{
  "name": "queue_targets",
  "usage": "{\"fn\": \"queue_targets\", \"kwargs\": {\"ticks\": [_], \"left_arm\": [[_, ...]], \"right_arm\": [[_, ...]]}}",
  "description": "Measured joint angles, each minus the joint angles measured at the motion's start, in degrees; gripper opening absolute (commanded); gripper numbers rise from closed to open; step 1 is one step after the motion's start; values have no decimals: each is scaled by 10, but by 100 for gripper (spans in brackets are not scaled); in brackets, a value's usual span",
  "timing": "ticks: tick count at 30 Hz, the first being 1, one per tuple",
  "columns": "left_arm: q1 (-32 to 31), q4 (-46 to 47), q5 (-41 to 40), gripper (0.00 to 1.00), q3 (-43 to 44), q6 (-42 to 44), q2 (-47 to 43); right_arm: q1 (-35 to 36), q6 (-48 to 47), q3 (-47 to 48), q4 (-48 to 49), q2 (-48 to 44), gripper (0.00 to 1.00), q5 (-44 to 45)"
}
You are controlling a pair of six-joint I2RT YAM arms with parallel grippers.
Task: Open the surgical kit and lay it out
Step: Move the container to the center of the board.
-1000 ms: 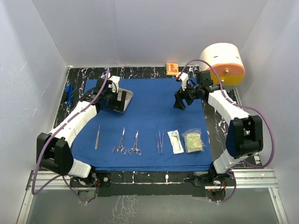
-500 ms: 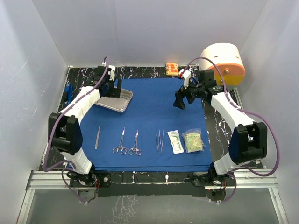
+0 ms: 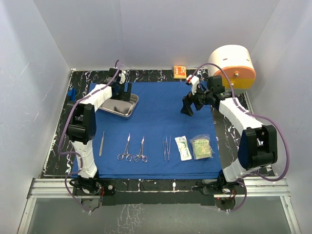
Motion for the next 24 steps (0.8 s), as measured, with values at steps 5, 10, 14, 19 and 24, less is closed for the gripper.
{"fn": "queue_targets", "kwargs": {"ticks": [5,10,14,19,24], "left_arm": [[-4,8,4,96,38,4,42],[-6,8,0,95,63,7,76],[-7,12,-7,95,69,9,90],[-7,15,-20,95,75,13,104],[-7,19,-35,95,75,16,105]], "right_arm": [[0,0,0,1,7,94,-3],[-3,-1,0,1,11,93,-4],[-4,-1,-1,1,13,92,-5],[-4,-1,-1,0,21,92,-9],[-4,-1,-1,0,27,91,-13]]}}
